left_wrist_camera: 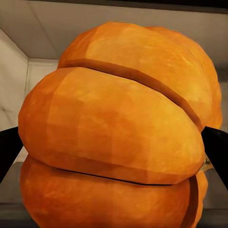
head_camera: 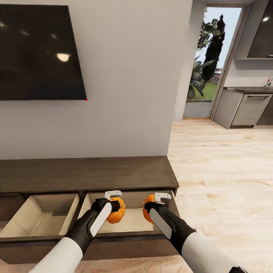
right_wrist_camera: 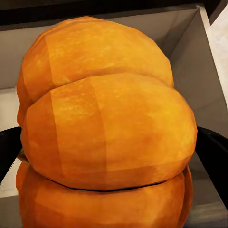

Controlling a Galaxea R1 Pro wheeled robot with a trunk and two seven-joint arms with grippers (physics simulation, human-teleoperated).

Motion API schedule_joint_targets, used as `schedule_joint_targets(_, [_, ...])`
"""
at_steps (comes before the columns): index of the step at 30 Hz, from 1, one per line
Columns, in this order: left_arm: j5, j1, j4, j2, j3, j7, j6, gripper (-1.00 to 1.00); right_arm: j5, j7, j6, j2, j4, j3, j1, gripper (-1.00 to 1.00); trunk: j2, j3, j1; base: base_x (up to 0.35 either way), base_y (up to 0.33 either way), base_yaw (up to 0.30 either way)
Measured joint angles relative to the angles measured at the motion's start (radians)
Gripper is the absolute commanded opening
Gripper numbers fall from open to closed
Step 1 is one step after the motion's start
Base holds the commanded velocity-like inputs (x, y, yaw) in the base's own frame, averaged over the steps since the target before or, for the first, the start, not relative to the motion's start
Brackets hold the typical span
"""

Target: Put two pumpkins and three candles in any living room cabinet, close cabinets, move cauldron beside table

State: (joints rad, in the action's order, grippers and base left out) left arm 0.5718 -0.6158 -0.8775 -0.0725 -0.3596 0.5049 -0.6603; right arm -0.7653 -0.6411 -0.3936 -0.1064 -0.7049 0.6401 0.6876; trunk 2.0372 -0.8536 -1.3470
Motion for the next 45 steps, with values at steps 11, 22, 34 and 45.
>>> schedule_joint_targets(11, [0.0, 0.0, 0.0, 0.0, 0.001, 0.0, 0.0, -1.0, 0.056, 0.0, 0.02, -0.002, 0.002, 0.0, 0.0, -1.0, 0.028, -0.013, -0.015, 0.0, 0.0, 0.064])
schedule_joint_targets(22, [0.0, 0.0, 0.0, 0.0, 0.0, 0.0, 0.001, -1.0, 0.057, 0.0, 0.02, -0.002, 0.002, 0.0, 0.0, -1.0, 0.028, -0.013, -0.015, 0.024, 0.012, 0.018])
schedule_joint_targets(34, [-0.001, 0.0, 0.0, 0.001, -0.005, 0.0, 0.0, -1.0, 0.057, 0.0, 0.02, -0.002, 0.002, 0.0, 0.0, -1.0, 0.035, -0.016, -0.019, 0.03, 0.001, 0.0])
schedule_joint_targets(45, [-0.001, 0.0, 0.0, 0.001, -0.004, 0.0, 0.001, -1.0, 0.057, 0.0, 0.02, -0.002, 0.002, 0.0, 0.0, -1.0, 0.112, -0.05, -0.061, 0.0, 0.0, 0.0])
